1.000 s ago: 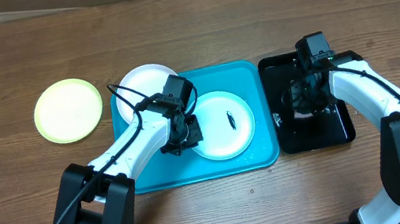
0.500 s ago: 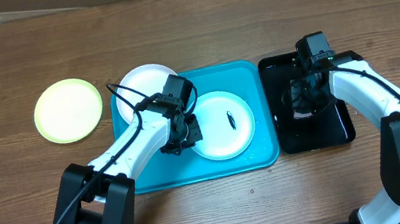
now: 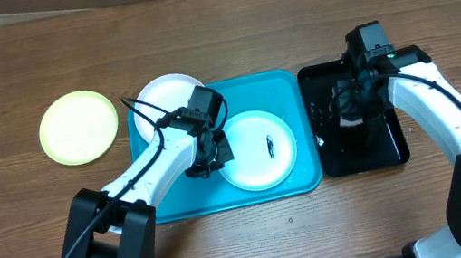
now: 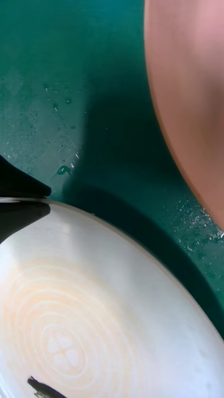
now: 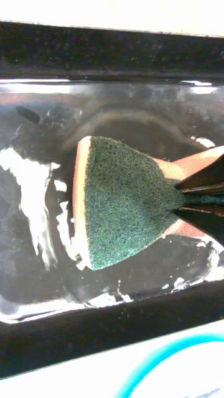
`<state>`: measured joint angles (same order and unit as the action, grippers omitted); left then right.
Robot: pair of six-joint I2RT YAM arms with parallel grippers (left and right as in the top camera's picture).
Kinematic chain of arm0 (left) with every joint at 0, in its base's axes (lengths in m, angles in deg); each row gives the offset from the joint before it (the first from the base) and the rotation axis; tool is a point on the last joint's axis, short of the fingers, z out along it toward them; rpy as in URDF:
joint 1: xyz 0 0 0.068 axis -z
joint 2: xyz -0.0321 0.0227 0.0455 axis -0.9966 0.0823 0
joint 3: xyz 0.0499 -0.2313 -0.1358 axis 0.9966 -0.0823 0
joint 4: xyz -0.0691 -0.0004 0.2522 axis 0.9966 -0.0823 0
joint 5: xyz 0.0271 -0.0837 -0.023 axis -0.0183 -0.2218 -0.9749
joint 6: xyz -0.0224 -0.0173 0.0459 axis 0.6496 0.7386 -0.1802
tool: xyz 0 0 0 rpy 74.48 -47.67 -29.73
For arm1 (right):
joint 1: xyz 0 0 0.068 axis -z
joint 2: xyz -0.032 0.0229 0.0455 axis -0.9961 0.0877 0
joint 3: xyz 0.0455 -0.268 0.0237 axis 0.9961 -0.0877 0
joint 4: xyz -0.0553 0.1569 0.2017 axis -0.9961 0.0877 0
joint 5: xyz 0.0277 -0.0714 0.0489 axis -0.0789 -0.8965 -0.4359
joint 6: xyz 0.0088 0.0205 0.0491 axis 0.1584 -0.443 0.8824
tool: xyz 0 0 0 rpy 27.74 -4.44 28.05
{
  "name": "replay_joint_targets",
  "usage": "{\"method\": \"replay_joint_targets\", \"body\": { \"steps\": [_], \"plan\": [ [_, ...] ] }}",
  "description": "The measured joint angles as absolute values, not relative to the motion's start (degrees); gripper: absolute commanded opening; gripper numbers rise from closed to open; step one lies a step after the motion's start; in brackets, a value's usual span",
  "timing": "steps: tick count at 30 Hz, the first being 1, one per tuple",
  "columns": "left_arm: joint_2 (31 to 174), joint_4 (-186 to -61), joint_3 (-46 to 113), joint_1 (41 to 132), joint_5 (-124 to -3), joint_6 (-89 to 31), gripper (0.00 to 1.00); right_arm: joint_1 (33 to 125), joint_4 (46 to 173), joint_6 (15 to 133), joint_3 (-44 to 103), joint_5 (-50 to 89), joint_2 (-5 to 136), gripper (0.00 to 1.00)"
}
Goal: Clean dirty plates on tray and stack at the side
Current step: 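Lift the sponge out of the black tray with the right gripper, then move the sponge with the right gripper toward the white plate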
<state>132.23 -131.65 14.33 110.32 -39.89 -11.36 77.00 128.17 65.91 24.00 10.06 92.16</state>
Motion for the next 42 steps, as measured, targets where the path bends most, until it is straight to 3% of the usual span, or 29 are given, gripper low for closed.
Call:
{"method": "replay_joint_targets", "body": {
  "steps": [8,15,42],
  "plan": [
    [132.2,-131.5,14.3,110.3,-39.3,-8.6,0.17,77.0,128.3,67.0,23.7,11.2,92.1,0.04],
    [132.2,-131.5,14.3,110.3,-38.6,-8.3,0.04,77.0,128.2,67.4,23.7,12.3,92.1,0.04],
    [132.2,-131.3,14.3,110.3,-36.7,-1.2,0.04,77.0,130.4,67.4,22.5,12.7,92.1,0.04]
  ]
}}
